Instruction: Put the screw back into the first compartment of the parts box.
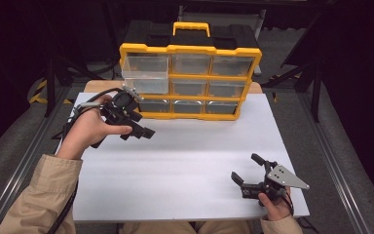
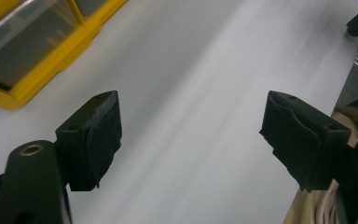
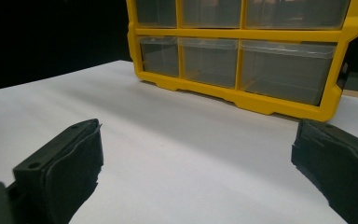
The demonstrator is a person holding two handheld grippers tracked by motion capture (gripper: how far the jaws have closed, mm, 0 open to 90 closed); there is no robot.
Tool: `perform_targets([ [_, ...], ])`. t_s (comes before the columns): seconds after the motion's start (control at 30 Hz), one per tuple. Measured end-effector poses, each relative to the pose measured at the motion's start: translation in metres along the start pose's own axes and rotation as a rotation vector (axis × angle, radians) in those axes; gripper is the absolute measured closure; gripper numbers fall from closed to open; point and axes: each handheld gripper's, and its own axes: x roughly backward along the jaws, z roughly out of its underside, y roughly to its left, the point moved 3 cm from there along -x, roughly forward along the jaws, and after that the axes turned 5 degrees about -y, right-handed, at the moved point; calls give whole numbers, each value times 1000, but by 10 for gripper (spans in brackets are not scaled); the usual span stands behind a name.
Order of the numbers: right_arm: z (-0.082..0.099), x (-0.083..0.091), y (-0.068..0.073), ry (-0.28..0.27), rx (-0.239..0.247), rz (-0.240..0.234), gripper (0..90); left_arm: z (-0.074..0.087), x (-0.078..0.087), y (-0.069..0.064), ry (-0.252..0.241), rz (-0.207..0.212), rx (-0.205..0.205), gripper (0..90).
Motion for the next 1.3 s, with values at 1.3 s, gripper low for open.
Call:
perform_targets([
  [1.3, 1, -1, 1, 4, 7, -5, 24, 141, -46, 20, -430, 12, 93, 51],
])
